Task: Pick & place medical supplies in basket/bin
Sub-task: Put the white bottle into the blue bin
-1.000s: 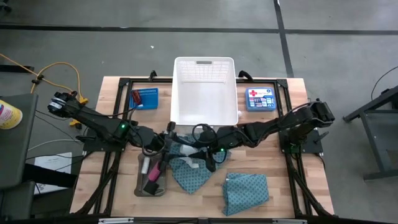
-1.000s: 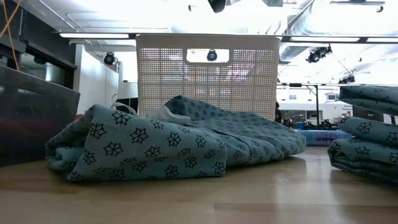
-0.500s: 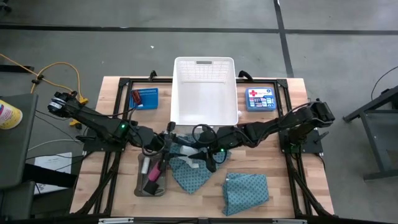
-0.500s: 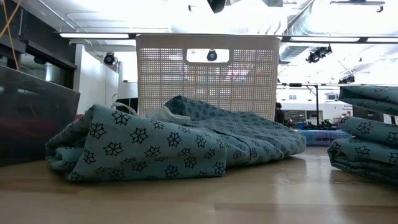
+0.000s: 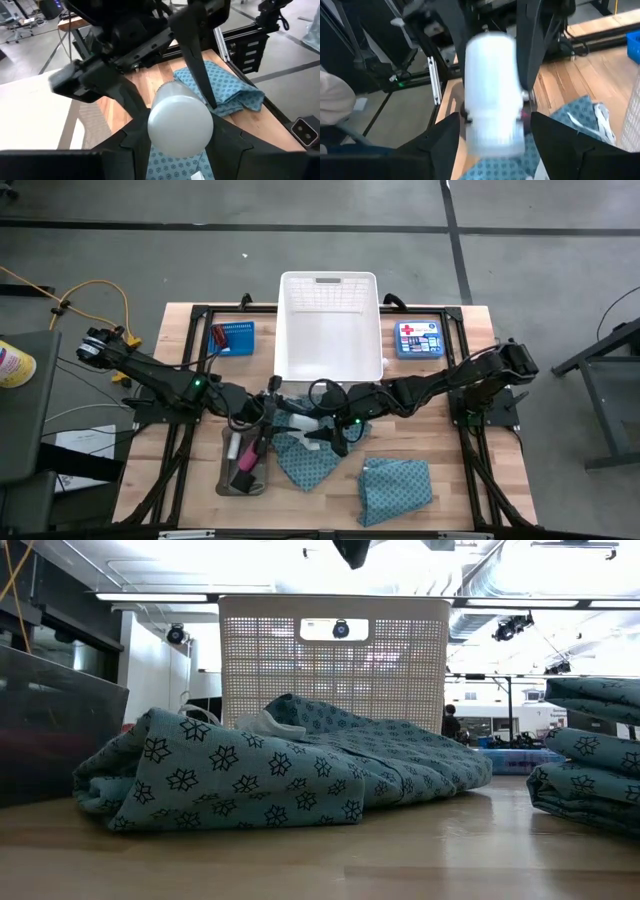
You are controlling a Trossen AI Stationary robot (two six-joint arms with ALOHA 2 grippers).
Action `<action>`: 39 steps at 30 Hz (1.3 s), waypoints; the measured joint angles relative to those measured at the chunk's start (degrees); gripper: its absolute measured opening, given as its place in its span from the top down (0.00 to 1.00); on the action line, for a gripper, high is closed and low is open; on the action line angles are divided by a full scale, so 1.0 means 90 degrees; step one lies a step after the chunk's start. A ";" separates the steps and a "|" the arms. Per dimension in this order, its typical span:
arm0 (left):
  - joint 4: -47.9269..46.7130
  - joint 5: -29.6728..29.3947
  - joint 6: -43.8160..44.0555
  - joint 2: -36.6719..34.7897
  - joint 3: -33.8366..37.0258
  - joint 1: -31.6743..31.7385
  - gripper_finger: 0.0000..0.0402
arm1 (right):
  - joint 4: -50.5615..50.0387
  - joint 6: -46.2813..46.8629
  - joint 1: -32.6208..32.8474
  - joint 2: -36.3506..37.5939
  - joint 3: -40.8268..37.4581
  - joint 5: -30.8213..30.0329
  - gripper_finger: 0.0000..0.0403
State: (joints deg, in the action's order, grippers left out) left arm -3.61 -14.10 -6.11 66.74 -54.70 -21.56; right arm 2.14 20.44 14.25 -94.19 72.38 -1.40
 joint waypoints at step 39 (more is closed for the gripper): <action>-0.4045 -0.4416 0.2117 -0.1409 0.0000 0.1575 0.62 | -0.0890 0.0607 0.0667 0.0000 0.0000 -0.0499 0.40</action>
State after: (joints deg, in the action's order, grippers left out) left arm -40.01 -53.84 12.94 54.06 -54.70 -7.39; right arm -5.87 25.91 20.25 -94.19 72.38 -5.89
